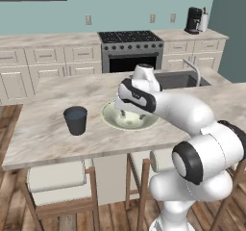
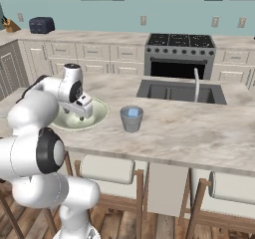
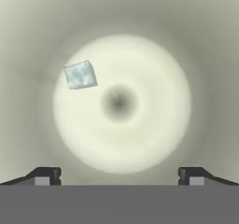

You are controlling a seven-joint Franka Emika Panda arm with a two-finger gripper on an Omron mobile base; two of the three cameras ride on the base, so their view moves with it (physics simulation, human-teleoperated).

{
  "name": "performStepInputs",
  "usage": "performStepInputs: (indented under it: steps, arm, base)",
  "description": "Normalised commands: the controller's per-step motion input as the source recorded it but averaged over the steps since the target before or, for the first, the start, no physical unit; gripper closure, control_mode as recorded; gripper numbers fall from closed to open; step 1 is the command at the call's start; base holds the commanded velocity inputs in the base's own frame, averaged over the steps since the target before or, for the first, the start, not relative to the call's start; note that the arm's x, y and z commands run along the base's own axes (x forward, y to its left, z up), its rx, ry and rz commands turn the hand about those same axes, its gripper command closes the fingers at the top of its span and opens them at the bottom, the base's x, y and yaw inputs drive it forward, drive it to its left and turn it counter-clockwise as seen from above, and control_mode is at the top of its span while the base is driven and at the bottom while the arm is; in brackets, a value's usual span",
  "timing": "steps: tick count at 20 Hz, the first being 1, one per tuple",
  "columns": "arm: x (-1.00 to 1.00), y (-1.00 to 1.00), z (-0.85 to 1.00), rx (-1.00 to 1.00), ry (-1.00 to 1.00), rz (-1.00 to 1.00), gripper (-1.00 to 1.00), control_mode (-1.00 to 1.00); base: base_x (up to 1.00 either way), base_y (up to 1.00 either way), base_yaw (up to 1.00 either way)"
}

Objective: There are four ice cubes in the ice bowl. Place two ice cubes in each glass of water.

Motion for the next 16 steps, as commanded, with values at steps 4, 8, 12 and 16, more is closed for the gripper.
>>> performStepInputs:
  steps: [4, 8, 12, 16]
  arm:
    - [0.33, 0.0, -0.12, 0.0, 0.0, 0.02, -1.0, -1.0]
    - [0.31, 0.0, -0.18, 0.0, 0.0, 0.01, -1.0, -1.0]
    - [0.12, 0.0, -0.19, 0.0, 0.0, 0.0, -1.0, -1.0]
    - [0.18, 0.1, -0.16, 0.0, 0.0, 0.0, -1.0, -1.0]
  base:
    - [0.0, 0.0, 0.0]
    - [0.0, 0.0, 0.0]
    - [0.0, 0.0, 0.0]
    - [0.0, 0.0, 0.0]
